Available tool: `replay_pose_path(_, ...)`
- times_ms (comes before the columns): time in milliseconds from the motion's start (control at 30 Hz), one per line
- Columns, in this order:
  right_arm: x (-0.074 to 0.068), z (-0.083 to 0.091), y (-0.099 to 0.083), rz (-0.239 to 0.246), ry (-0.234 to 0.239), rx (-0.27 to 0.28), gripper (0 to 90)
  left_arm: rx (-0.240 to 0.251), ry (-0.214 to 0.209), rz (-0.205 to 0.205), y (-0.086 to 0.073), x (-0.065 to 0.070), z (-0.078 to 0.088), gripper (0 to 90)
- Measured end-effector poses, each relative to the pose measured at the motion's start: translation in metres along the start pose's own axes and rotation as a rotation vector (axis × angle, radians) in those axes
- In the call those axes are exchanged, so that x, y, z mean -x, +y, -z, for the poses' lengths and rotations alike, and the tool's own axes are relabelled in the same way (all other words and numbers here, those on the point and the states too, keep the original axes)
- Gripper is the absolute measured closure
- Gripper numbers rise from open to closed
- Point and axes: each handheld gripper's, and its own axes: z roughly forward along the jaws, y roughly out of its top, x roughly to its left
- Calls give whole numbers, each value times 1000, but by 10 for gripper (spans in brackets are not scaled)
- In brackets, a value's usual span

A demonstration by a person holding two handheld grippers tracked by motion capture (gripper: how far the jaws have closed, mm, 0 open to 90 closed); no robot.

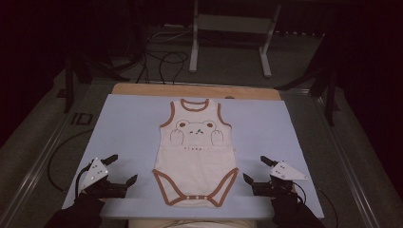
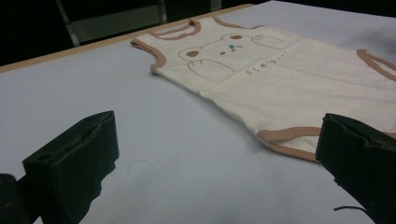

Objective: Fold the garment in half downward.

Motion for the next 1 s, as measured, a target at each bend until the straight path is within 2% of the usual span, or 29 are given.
replay_pose_path(200,-3,1,2,2,9,0,77,10,2,18,0,-2,1,8)
replay_pose_path(433,-5,1,3,12,11,-9,77,-10,2,-15,0,1,-2,8)
replay_pose_path(533,-3,3,4,-4,14,5,77,-5,-6,-14,2,2,-2,8)
replay_pose_path(767,-7,7,11,10,5,13,77,-11,-20,-20,5,5,-3,7)
replay_pose_path(900,-11,9,19,21,8,4,77,-9,-36,-16,11,7,-2,8)
replay_pose_path(1000,-11,14,29,20,3,19,77,-16,-49,-24,18,8,-2,7)
